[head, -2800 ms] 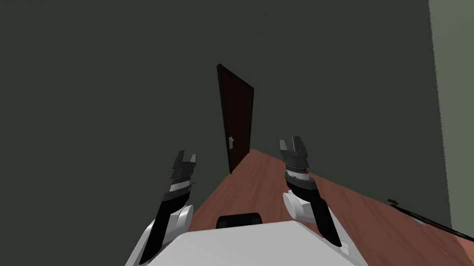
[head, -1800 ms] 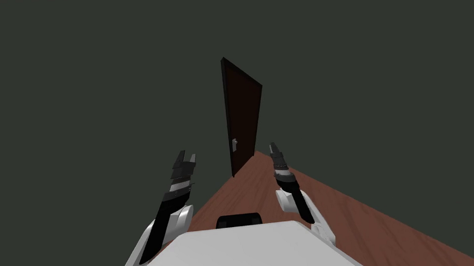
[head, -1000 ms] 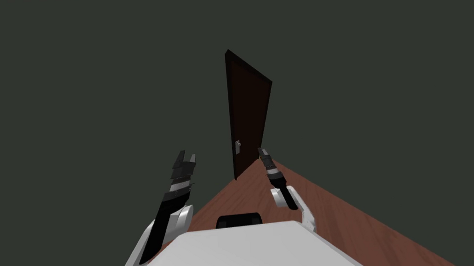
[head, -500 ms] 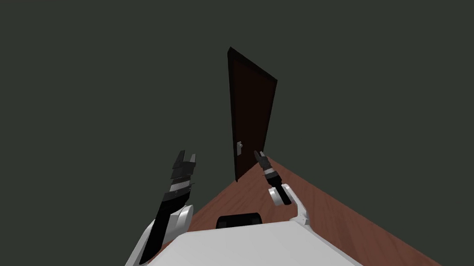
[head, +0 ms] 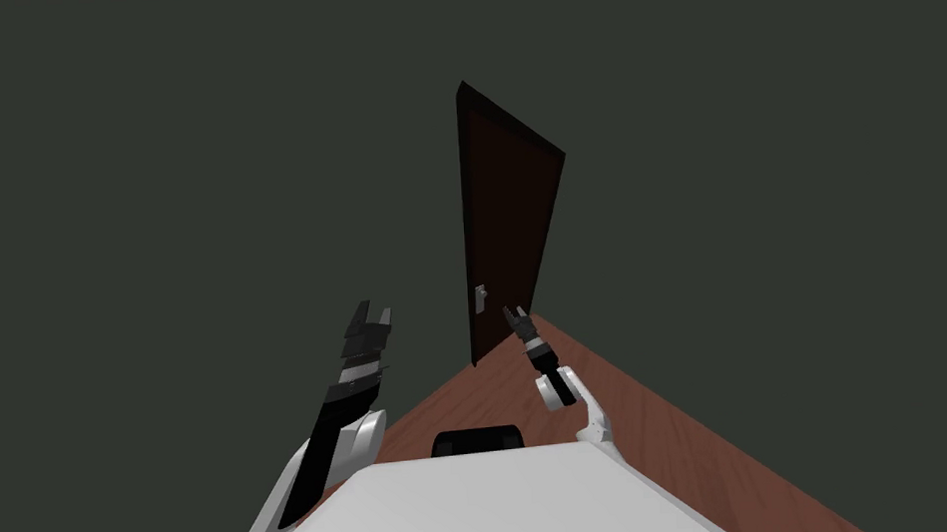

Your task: Pull the door open

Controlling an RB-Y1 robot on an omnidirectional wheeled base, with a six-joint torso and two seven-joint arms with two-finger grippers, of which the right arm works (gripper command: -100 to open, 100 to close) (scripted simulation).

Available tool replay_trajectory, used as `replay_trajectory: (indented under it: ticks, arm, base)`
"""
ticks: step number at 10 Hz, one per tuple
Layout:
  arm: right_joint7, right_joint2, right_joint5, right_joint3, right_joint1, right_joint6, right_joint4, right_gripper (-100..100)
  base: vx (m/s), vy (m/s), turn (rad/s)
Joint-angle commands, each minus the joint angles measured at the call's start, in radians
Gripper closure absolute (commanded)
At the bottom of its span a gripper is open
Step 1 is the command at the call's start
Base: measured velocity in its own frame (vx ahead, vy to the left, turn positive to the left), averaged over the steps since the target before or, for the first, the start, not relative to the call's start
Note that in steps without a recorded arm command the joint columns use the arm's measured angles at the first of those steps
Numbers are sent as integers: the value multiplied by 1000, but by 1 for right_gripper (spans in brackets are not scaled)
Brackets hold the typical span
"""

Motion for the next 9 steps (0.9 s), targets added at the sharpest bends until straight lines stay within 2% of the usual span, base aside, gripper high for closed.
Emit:
replay_trajectory:
  ticks: [1, 9]
  arm:
    - [30, 2, 22, 7, -20, 3, 47, -100]
    - [166, -30, 140, 35, -109, 23, 259, -100]
  base:
    - [47, -28, 77]
    - [76, -64, 117]
